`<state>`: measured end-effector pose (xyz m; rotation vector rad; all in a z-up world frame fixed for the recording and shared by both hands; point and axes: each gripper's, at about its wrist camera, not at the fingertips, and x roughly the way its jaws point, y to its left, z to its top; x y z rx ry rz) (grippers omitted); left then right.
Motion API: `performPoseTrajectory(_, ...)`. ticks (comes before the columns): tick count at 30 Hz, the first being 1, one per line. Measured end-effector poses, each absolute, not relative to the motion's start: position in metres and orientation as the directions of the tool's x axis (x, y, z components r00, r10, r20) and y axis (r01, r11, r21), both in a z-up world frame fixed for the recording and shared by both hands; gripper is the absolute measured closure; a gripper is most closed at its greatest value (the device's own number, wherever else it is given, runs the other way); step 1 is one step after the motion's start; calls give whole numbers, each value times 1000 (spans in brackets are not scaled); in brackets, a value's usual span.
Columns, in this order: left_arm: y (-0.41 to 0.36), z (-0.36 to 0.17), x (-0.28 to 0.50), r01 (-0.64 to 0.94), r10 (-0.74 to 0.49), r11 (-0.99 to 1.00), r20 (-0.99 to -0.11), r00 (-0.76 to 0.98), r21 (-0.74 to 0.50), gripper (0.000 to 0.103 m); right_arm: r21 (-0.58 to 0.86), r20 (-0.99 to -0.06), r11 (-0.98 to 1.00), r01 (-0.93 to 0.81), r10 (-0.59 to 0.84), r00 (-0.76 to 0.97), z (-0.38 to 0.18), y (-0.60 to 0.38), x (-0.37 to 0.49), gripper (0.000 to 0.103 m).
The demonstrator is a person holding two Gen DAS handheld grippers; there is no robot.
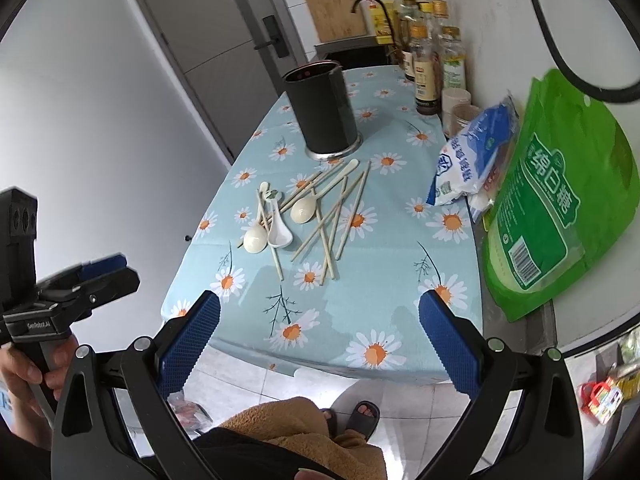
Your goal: Organize utensils
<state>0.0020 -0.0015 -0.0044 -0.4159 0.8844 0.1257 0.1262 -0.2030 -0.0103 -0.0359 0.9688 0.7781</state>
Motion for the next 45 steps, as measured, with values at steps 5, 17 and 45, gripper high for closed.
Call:
performPoseTrajectory(5, 9, -10, 10, -299, -88, 891, -775, 625, -342, 7, 386, -748, 736, -556, 602, 279, -19, -206, 143, 4)
performPoseTrajectory(17, 64, -39, 50, -364, -148, 815, -770, 621, -451, 7, 480, -766, 730, -487, 619, 173, -45, -172, 196, 19)
performPoseTrajectory(45, 164, -120, 134, -330, -511, 464, -553, 658, -822, 32, 198, -978, 919, -342, 164, -127, -156, -40, 340, 77)
